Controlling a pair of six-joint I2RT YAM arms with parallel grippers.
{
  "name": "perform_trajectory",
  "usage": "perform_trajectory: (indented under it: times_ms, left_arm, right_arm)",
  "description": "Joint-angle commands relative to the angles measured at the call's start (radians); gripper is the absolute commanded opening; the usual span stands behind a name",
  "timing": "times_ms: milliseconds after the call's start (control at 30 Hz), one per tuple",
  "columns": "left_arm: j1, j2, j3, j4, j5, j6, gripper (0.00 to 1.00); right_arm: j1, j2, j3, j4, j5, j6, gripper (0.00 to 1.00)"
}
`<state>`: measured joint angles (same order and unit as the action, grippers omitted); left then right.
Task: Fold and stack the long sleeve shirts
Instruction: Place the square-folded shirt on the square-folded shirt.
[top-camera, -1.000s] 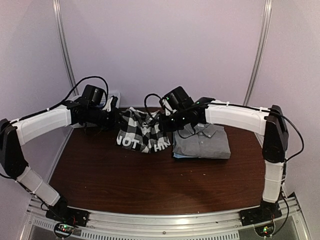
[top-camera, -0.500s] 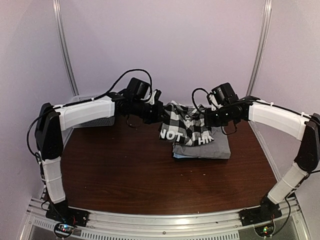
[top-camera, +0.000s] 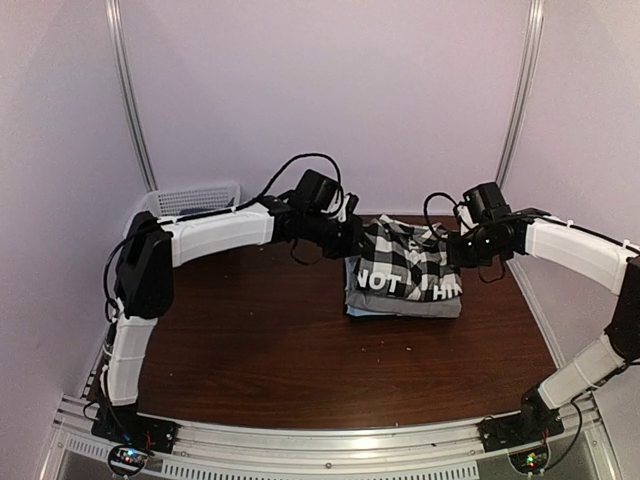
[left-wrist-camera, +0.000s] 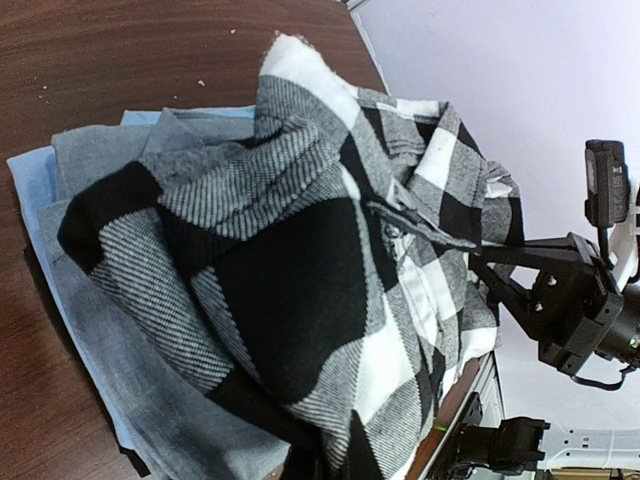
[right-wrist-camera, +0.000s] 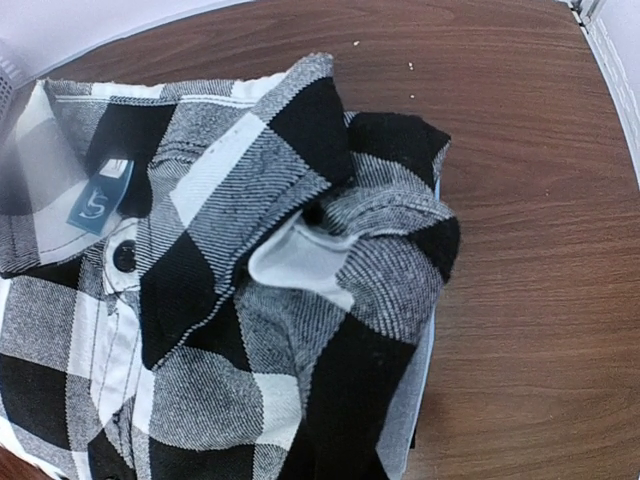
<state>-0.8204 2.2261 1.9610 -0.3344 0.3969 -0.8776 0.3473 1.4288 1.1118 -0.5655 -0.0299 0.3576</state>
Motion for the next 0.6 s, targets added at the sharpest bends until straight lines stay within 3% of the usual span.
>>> perform_trajectory:
  times_ms: [0, 133, 167, 200, 367, 433, 567]
  left_arm:
    - [0.001, 0.030, 0.032, 0.047, 0.010, -0.016, 0.00]
    - [0.001, 0.070, 0.017, 0.050, 0.004, -0.017, 0.00]
    - [0.006, 0.089, -0.014, 0.052, -0.031, -0.014, 0.00]
    - [0.012, 0.096, -0.024, 0.056, -0.037, -0.014, 0.00]
    - [0.021, 0.103, -0.059, 0.061, -0.066, -0.008, 0.00]
    - [0.021, 0.102, -0.067, 0.062, -0.071, -0.008, 0.03]
    - [0.021, 0.087, -0.086, 0.061, -0.091, -0.009, 0.07]
  right_arm:
    - [-0.045, -0.011, -0.034, 0.045, -0.019, -0.031, 0.00]
    - [-0.090, 0.024, -0.072, 0.091, -0.045, -0.043, 0.03]
    - [-0.120, 0.064, -0.085, 0.107, -0.044, -0.058, 0.17]
    - [-0.126, 0.075, -0.085, 0.107, -0.039, -0.063, 0.24]
    - [-0.133, 0.061, -0.047, 0.056, -0.008, -0.059, 0.48]
    - [-0.128, 0.032, -0.038, 0.032, 0.005, -0.049, 0.49]
    - [-0.094, -0.046, -0.046, -0.007, 0.025, -0.026, 0.42]
